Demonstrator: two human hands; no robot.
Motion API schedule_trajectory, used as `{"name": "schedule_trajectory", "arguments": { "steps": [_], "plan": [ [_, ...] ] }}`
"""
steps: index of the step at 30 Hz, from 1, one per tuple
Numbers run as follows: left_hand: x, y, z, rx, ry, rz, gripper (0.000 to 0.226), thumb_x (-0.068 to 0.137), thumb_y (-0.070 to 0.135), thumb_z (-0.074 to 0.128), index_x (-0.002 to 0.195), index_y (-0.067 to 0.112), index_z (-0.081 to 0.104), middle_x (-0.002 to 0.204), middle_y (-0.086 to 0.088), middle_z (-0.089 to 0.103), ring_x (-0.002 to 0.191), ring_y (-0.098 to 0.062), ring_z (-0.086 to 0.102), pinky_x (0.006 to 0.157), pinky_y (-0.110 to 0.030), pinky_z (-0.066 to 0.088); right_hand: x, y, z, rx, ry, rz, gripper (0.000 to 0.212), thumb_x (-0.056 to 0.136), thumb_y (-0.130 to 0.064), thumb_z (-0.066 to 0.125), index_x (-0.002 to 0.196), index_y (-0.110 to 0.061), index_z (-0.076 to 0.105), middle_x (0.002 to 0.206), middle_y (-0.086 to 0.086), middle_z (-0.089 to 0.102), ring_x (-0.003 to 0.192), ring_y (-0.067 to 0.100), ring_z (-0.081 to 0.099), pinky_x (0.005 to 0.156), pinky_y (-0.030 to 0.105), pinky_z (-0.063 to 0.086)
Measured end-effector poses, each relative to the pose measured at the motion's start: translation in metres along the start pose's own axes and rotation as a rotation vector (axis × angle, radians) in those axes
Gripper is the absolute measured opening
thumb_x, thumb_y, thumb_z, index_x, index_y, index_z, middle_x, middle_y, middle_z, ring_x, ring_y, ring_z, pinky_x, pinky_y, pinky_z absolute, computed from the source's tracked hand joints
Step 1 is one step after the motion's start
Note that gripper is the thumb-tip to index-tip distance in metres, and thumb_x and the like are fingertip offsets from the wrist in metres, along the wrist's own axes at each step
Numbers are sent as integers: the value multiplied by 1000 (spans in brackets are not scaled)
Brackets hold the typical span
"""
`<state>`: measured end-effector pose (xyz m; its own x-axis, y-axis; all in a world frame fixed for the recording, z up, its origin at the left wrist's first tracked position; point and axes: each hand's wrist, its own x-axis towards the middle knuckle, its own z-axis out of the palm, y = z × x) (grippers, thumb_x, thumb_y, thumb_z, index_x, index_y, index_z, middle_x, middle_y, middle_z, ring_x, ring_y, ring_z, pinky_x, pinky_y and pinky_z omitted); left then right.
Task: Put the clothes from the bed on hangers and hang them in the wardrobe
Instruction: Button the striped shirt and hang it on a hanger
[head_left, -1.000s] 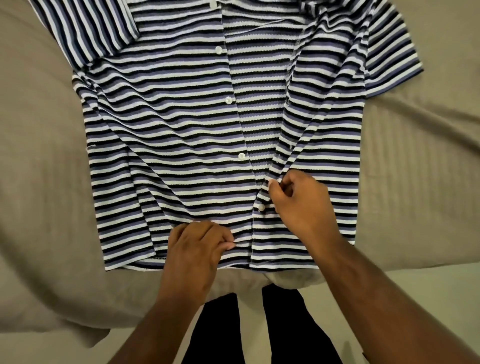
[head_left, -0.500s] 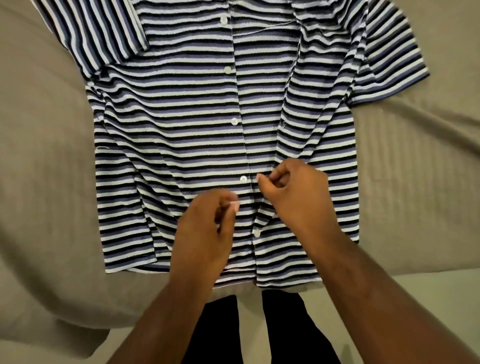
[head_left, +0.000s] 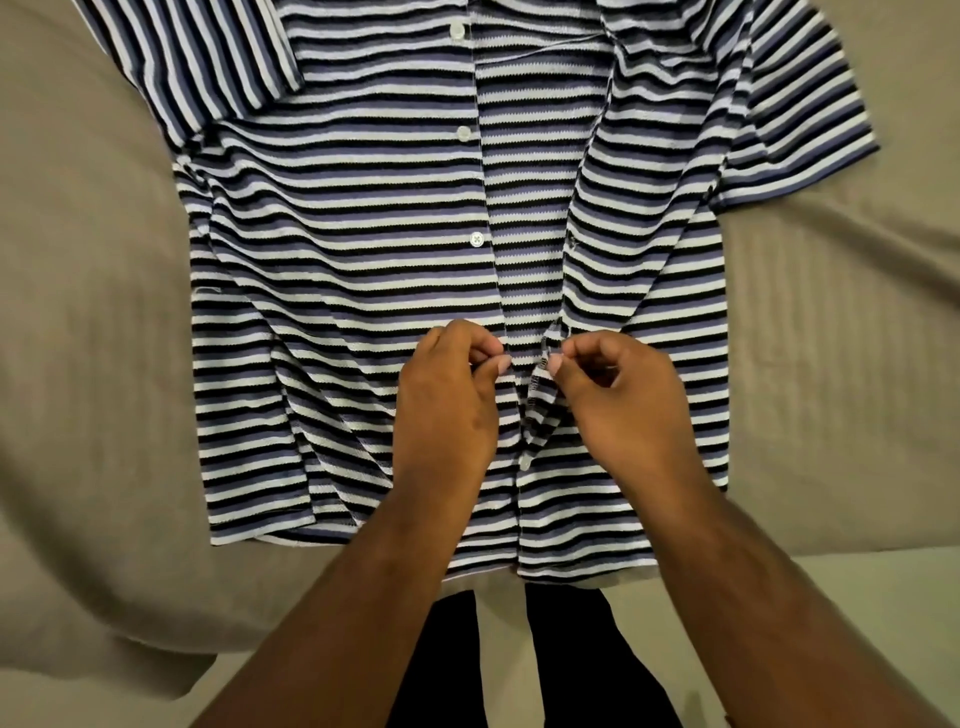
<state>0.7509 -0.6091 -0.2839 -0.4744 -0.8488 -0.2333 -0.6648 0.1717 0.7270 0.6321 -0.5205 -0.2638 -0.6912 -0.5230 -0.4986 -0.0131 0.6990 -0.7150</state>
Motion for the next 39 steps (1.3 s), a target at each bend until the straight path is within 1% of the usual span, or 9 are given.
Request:
{"name": "schedule_trajectory", "arguments": {
  "steps": [8,14,19,21,25,29,32,37,39],
  "plan": [
    [11,9,-11,-370,-111,-204,5,93,13,71,95,17,72,82,7,73,74,-5,71,71,-19,59,2,-8,7,95,-68,-117,6,91,-21,74,97,-21,75,82,-9,73,73,6,68,65,15,53],
    [13,9,-14,-425,-139,-260,7,94,10,69,100,12,73,86,3,75,77,-10,73,72,-19,59,5,-8,10,95,-75,-137,6,89,-20,77,94,-24,77,81,-11,75,76,7,71,69,19,58],
    [15,6,-14,-430,-145,-269,8,94,11,69,101,12,73,86,2,75,77,-13,73,72,-21,60,5,-6,8,149,-130,-171,8,94,-20,72,93,-24,79,78,-17,74,74,-2,68,69,15,53],
    [16,4,-15,-445,-163,-270,9,94,10,69,102,10,73,87,0,75,77,-13,73,72,-22,60,9,-5,6,175,-162,-151,9,94,-20,72,93,-23,79,81,-15,75,76,1,69,70,21,55],
    [16,1,-17,-484,-194,-264,10,95,9,67,103,8,73,88,-4,76,78,-15,74,74,-26,61,14,-4,7,191,-192,-132,7,85,-20,81,91,-19,78,82,-1,76,78,24,72,70,42,63],
    [15,2,-17,-508,-192,-270,17,95,23,69,104,10,75,90,-3,78,83,-16,76,81,-37,63,16,-2,16,144,-136,-138,14,80,-23,86,85,-20,73,75,-4,70,69,10,66,65,23,58],
    [14,3,-16,-472,-175,-274,17,87,29,78,98,16,77,88,2,78,85,-12,76,81,-37,63,13,-2,24,49,-33,-162,11,84,-20,80,82,-21,70,73,-8,69,65,3,64,59,11,50],
    [14,0,-13,-445,-108,-289,16,88,25,78,100,14,78,88,3,78,83,-11,76,79,-35,63,7,-3,26,33,-32,-200,5,87,-21,79,89,-22,74,78,-12,70,71,-1,66,63,8,50],
    [13,-1,-12,-459,-96,-298,15,88,23,77,99,13,78,88,3,78,82,-11,76,77,-34,63,7,0,23,109,-73,-174,6,89,-20,77,95,-19,77,82,-11,74,77,1,70,70,18,59]
  ]
}}
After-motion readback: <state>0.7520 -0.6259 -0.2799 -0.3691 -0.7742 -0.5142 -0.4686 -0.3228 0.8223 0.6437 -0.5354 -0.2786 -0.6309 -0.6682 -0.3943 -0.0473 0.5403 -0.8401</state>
